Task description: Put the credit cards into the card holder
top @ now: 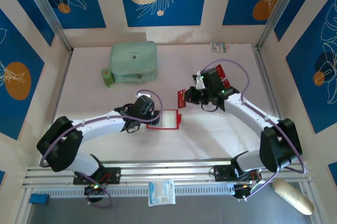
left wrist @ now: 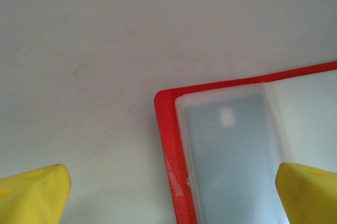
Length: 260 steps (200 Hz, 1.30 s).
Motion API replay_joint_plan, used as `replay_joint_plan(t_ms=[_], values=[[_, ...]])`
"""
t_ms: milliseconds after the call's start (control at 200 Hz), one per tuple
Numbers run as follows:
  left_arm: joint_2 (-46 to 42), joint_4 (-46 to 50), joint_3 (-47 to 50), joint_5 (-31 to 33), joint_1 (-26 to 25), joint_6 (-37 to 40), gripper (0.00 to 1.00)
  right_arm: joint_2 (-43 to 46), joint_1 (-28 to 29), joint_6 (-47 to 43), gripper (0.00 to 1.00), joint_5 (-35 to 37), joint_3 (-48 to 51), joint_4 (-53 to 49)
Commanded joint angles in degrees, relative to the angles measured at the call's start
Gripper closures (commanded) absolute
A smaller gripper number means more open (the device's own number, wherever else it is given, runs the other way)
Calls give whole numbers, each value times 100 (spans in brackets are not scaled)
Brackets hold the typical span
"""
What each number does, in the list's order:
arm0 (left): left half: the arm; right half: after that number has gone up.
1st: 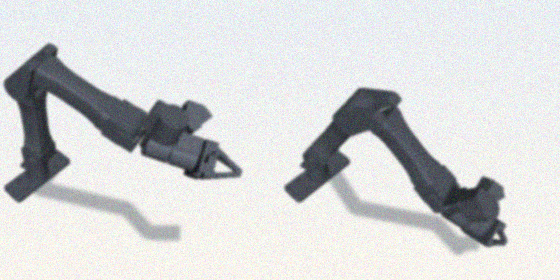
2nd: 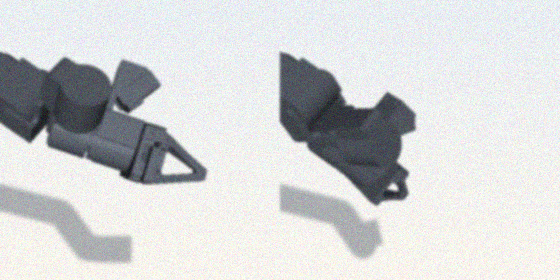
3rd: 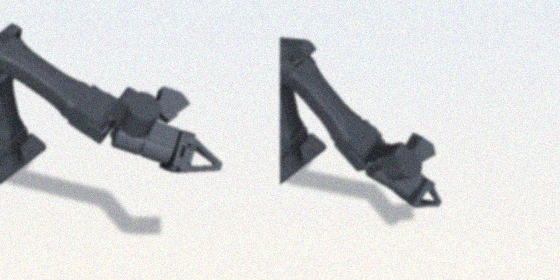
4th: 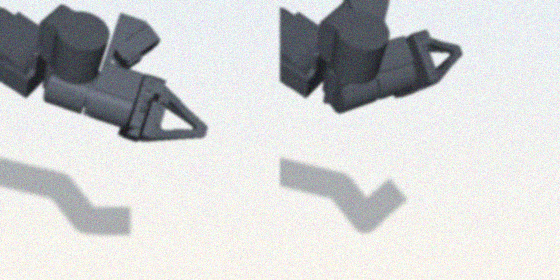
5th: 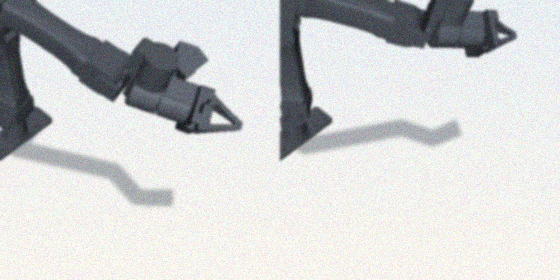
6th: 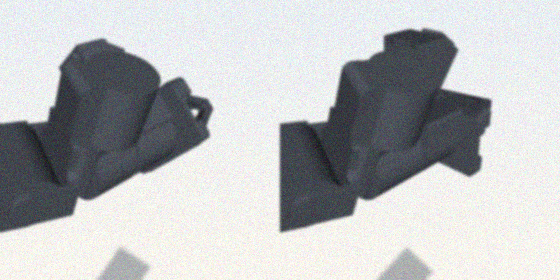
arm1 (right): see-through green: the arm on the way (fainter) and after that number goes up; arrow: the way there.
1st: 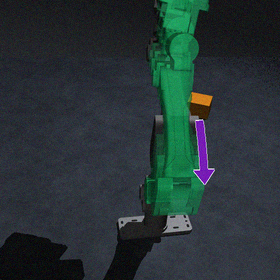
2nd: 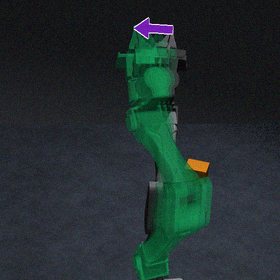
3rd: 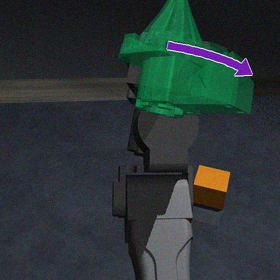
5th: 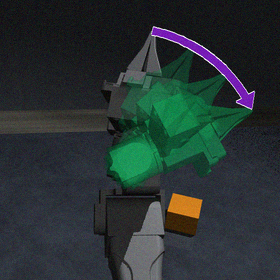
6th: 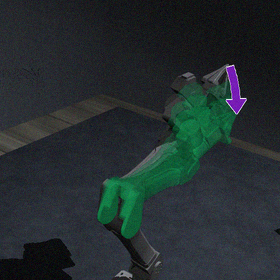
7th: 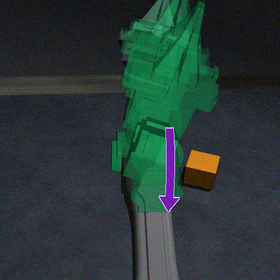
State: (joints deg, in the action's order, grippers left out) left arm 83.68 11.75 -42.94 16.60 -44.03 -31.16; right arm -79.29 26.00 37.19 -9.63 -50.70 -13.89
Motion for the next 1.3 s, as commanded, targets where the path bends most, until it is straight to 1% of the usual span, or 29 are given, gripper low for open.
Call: replay_joint_plan(t_ms=[0,115,175,440,615,905,1295], values=[[93,187,-118,115,57,122,0,93,184,1056,100,-690,707,2020],[166,240,-109,184,56,130,0,-33,386,1325,100,-487,1229,2791],[184,279,-86,271,60,104,0,-156,456,1423,100,-502,1436,3173],[247,363,83,540,54,76,0,-744,813,1745,100,-296,1835,4282],[250,363,197,596,57,-59,0,-926,975,1776,100,-11,2022,4603],[201,364,358,700,57,-195,0,-983,1113,1859,100,495,2350,5051],[228,330,461,748,53,-259,0,-1339,1274,1939,100,620,2284,5386]])
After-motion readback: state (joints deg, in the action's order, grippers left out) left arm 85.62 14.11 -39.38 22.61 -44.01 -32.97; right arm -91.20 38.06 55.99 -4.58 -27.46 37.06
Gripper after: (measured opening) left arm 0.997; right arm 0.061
